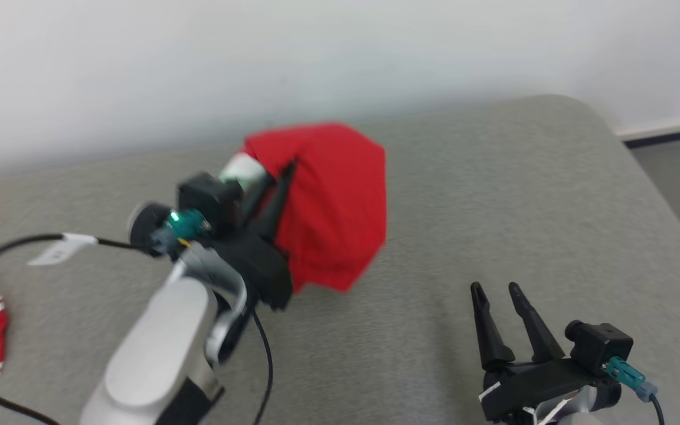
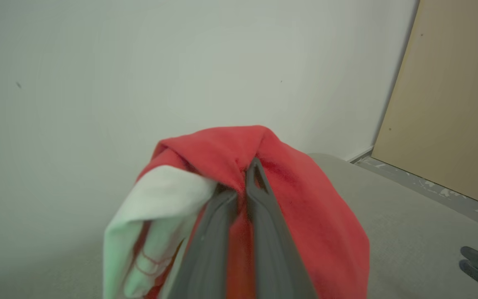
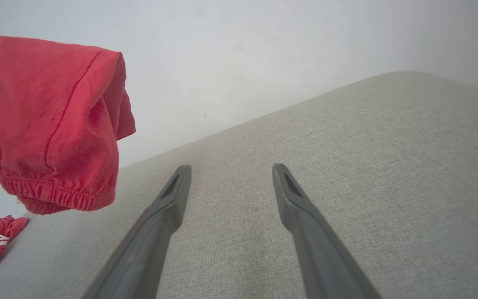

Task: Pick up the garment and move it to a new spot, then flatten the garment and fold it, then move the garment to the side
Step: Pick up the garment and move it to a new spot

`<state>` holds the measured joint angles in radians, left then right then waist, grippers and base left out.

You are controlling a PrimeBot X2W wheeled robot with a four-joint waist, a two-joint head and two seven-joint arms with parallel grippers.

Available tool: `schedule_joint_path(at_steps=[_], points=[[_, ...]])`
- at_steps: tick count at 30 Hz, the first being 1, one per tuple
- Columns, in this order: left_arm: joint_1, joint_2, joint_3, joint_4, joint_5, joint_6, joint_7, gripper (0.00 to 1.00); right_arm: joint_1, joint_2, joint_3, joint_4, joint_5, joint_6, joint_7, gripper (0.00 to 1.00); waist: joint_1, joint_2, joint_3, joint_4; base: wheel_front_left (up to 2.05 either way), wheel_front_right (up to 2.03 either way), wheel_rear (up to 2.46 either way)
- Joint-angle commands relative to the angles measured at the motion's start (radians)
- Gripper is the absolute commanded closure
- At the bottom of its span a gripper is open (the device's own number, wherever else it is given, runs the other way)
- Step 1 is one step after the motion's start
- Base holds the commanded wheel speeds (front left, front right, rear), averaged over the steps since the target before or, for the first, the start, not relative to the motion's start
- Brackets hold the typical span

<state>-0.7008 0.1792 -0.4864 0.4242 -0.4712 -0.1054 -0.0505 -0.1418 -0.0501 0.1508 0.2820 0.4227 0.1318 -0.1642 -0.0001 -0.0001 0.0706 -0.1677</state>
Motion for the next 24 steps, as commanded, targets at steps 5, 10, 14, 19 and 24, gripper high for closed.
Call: schedule_joint_path(at_steps=[5, 10, 14, 19, 24], points=[[0.074, -0.018, -0.043, 0.042, -0.002, 0.001, 0.012, 1.00, -0.019, -0.001, 0.026, 0.014, 0.027, -0.002, -0.017, 0.00, 0.0001, 0.0001, 0.014, -0.157, 0.00, 0.00, 0.00], [0.075, -0.022, -0.051, 0.158, 0.009, 0.015, -0.004, 0.16, -0.033, 0.000, 0.047, 0.028, 0.046, -0.002, -0.034, 0.00, 0.0001, 0.0001, 0.038, -0.189, 0.00, 0.00, 0.00], [0.061, -0.039, -0.045, 0.255, 0.001, 0.024, -0.043, 0.00, -0.040, 0.000, 0.045, 0.043, 0.047, -0.002, -0.047, 0.00, 0.0001, 0.0001, 0.045, -0.183, 0.00, 0.00, 0.00], [0.056, -0.062, -0.033, 0.322, -0.026, 0.021, -0.080, 0.00, -0.037, -0.001, 0.043, 0.054, 0.039, -0.002, -0.048, 0.00, 0.0001, 0.0001, 0.039, -0.149, 0.00, 0.00, 0.00], [0.091, -0.065, -0.003, 0.325, -0.060, 0.010, -0.168, 0.00, -0.024, -0.001, 0.030, 0.056, 0.023, -0.002, -0.043, 0.00, 0.0001, 0.0001, 0.016, -0.086, 0.00, 0.00, 0.00]])
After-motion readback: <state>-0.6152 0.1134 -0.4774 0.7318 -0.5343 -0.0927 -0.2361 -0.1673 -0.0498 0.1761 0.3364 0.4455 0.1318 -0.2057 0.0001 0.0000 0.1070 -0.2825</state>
